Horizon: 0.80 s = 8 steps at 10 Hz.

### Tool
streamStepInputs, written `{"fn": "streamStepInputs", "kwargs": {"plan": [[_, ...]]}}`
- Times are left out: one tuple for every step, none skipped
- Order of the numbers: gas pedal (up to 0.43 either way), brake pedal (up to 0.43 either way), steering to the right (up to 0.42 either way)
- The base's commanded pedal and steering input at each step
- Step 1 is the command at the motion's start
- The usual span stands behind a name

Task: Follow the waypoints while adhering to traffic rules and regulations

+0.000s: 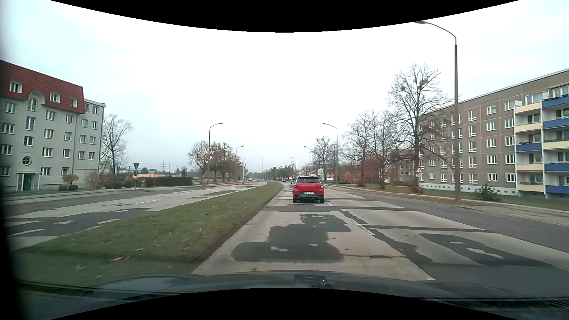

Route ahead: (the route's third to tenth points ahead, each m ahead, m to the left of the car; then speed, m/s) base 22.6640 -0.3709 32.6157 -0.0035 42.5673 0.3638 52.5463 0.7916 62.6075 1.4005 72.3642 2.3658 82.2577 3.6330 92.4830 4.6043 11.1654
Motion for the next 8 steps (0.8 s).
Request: {"fn": "streamStepInputs", "kwargs": {"plan": [[0.138, 0.0, -0.007], [0.138, 0.0, -0.006], [0.15, 0.0, -0.006], [0.157, 0.0, -0.005], [0.157, 0.0, -0.004], [0.177, 0.0, -0.003], [0.177, 0.0, -0.003], [0.189, 0.0, -0.003]]}}
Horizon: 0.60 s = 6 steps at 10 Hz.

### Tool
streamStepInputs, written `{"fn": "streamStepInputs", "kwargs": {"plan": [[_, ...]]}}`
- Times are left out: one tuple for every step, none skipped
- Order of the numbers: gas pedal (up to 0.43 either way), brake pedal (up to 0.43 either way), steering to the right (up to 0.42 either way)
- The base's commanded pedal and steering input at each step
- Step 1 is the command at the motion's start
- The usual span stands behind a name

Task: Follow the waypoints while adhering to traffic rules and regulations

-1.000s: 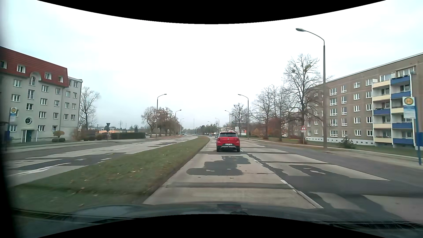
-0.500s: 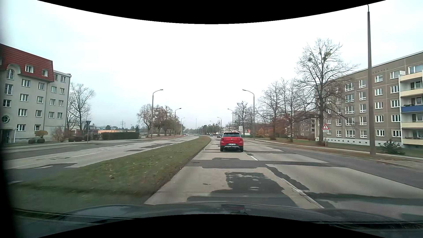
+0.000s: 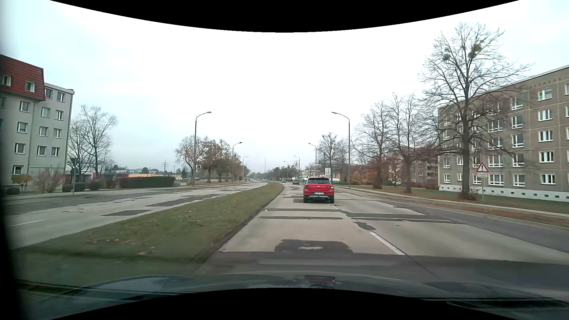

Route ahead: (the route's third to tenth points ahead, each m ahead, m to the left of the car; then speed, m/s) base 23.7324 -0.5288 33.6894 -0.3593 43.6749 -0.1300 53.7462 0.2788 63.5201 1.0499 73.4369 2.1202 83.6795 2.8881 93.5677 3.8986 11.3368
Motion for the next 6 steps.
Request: {"fn": "streamStepInputs", "kwargs": {"plan": [[0.189, 0.0, -0.002], [0.197, 0.0, -0.003], [0.197, 0.0, -0.002], [0.209, 0.0, -0.002], [0.209, 0.0, -0.003], [0.209, 0.0, -0.002]]}}
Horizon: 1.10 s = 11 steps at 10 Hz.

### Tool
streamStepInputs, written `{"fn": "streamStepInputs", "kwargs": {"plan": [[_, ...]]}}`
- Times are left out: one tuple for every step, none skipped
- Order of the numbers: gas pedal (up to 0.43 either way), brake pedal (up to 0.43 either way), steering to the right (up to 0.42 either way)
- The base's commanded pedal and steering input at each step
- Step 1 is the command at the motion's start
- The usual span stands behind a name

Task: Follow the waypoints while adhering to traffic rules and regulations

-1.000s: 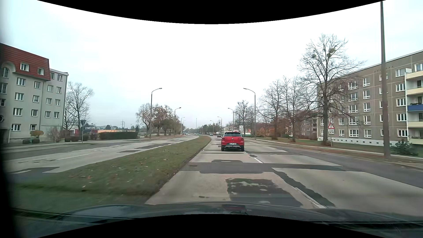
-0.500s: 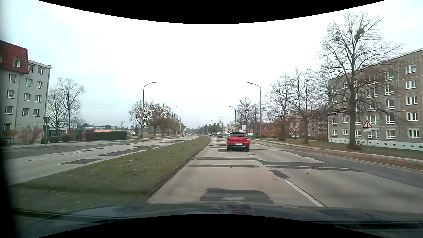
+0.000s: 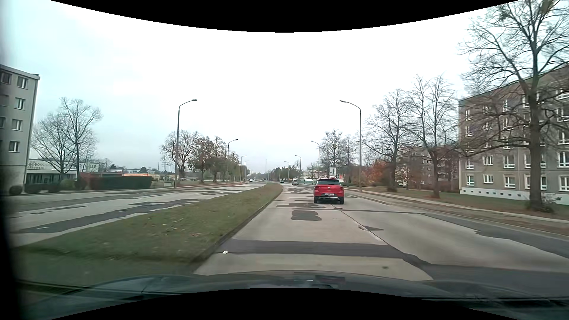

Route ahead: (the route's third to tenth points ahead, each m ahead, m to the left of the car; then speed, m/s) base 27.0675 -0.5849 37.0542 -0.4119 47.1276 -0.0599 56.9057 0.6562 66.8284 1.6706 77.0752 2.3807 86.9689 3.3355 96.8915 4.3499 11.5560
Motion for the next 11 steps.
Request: {"fn": "streamStepInputs", "kwargs": {"plan": [[0.209, 0.0, -0.003], [0.209, 0.0, -0.003], [0.209, 0.0, -0.003], [0.209, 0.0, -0.003], [0.13, 0.0, -0.002], [0.13, 0.0, -0.002], [0.13, 0.0, -0.001], [0.138, 0.0, -0.001], [0.15, 0.0, -0.001], [0.177, 0.0, -0.001], [0.177, 0.0, -0.001]]}}
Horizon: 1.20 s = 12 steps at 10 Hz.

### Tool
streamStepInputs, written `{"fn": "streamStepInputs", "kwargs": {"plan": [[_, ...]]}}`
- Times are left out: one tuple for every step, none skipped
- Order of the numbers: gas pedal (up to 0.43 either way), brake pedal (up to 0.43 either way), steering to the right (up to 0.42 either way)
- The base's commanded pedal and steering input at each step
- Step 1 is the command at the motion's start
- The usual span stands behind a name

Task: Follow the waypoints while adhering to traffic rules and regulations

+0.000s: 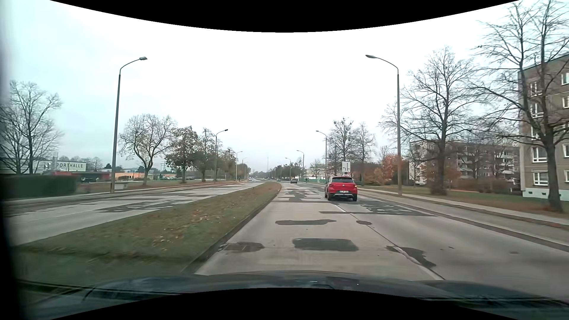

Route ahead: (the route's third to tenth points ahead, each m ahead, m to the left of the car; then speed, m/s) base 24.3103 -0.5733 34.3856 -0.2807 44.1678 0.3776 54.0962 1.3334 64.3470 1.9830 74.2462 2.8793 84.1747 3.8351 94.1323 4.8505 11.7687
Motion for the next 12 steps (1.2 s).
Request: {"fn": "streamStepInputs", "kwargs": {"plan": [[0.189, 0.0, 0.001], [0.189, 0.0, 0.004], [0.189, 0.0, 0.006], [0.189, 0.0, 0.007], [0.177, 0.0, 0.007], [0.177, 0.0, 0.007], [0.169, 0.0, 0.007], [0.169, 0.0, 0.007], [0.169, 0.0, 0.007], [0.169, 0.0, 0.007], [0.169, 0.0, 0.007], [0.169, 0.0, 0.007]]}}
